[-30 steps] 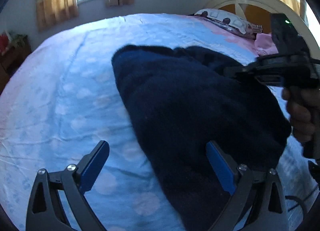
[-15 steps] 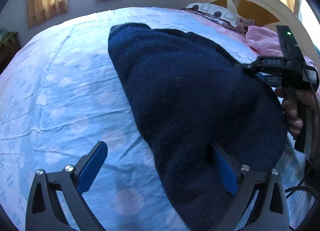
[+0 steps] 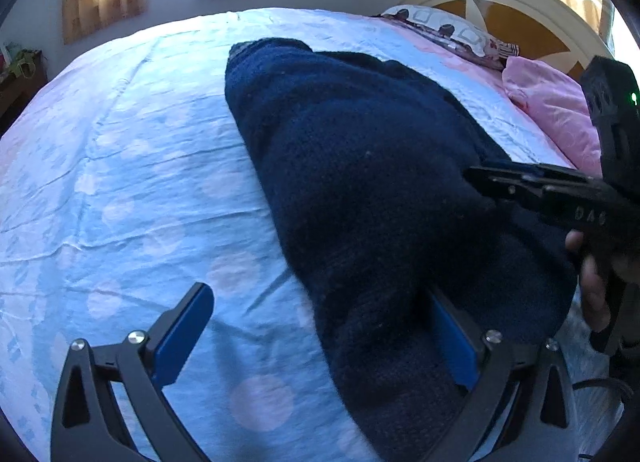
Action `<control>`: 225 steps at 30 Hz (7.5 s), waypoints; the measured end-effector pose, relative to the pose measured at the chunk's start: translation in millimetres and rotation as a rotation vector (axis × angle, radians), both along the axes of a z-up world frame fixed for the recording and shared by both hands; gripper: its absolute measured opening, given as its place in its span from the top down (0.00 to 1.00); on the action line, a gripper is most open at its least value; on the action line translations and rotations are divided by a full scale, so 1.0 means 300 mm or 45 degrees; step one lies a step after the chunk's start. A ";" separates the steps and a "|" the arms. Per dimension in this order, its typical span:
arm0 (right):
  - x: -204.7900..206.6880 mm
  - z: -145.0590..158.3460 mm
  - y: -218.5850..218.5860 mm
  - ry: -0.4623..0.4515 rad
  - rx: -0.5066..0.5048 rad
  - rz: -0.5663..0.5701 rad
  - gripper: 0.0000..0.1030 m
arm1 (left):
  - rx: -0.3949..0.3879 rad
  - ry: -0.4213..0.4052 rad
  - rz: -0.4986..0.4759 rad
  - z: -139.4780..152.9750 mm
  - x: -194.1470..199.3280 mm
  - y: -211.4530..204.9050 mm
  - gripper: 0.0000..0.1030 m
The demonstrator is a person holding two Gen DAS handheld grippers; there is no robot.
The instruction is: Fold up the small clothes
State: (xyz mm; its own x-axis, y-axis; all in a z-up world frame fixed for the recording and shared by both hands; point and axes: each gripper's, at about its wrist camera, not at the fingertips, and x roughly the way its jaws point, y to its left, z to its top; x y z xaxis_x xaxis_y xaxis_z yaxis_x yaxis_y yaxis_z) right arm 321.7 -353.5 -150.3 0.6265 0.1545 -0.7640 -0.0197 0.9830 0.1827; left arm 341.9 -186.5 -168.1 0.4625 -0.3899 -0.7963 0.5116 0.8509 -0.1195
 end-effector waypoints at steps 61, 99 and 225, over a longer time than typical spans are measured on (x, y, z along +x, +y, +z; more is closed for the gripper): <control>0.302 0.122 -0.038 -0.096 0.648 0.068 0.84 | -0.181 -0.118 -0.042 0.259 -0.142 0.396 0.67; 0.539 -0.128 1.138 0.207 0.404 0.480 0.73 | 0.037 -0.197 0.514 0.147 -0.453 1.159 0.45; -0.649 0.398 1.052 -0.571 -0.096 0.392 0.30 | -0.082 -0.659 0.692 0.478 -0.919 1.110 0.00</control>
State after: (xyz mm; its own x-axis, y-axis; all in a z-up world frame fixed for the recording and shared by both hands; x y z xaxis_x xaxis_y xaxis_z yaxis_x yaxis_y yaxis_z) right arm 127.0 -37.9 -31.0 0.8278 0.3368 -0.4487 -0.3679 0.9297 0.0192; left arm 66.2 146.5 -24.7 0.9122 -0.0385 -0.4079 0.0260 0.9990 -0.0361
